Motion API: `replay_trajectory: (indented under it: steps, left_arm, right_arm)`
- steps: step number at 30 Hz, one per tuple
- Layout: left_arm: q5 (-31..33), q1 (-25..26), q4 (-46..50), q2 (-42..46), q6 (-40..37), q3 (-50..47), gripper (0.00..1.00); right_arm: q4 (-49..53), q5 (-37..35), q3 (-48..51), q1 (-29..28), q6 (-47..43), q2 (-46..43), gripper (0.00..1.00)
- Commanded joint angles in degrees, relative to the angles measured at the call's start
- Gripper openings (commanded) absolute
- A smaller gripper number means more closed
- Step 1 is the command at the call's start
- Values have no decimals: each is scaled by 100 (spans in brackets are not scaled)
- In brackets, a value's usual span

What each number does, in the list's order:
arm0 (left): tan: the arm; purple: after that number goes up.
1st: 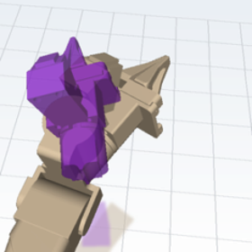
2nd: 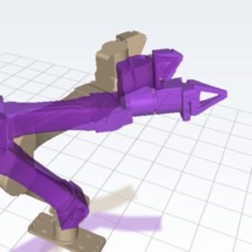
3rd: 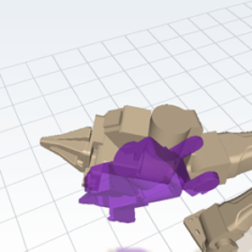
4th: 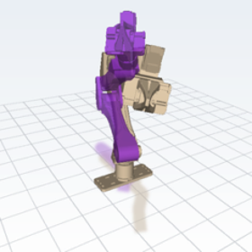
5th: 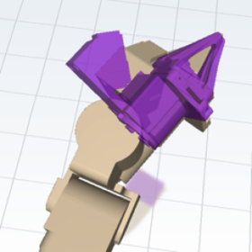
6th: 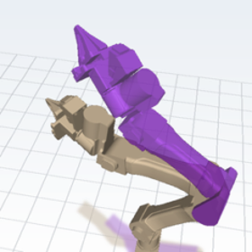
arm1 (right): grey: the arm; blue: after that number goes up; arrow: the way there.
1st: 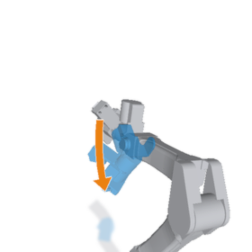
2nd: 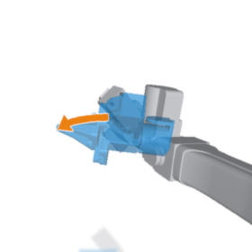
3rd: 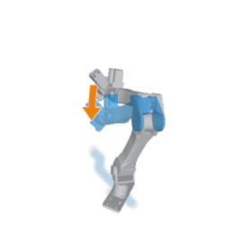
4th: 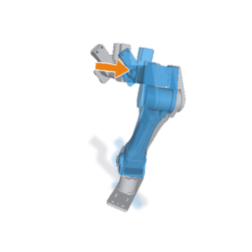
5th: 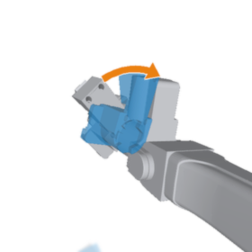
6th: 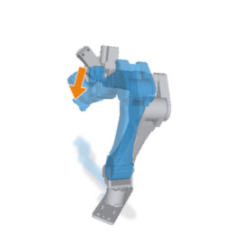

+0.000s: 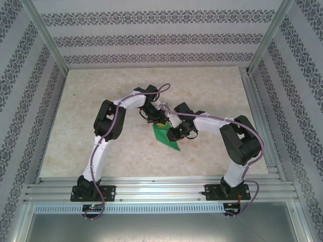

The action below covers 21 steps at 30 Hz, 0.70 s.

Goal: Fold a paper plane with a square sheet of paper (fold left side to right side)
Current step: Fourth fold the wing at the center of the table.

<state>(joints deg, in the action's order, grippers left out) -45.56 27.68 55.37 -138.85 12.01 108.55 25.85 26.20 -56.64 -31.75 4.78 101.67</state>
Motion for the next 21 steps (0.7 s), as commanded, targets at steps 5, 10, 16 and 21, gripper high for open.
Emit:
replay_trajectory:
  steps: [5,10,16,21]
  left_arm:
    - [434,16,122,-257,-85,62,5]
    - [422,10,129,-232,-103,61,5]
    - [424,-8,161,-160,-129,106,6]
    - [479,-8,175,-257,-142,97,6]
  right_arm:
    - [-345,388,171,28,169,119,12]
    - [-450,483,228,93,278,281,11]
    - [-588,585,381,199,370,158,12]
    - [-629,650,426,263,412,55,21]
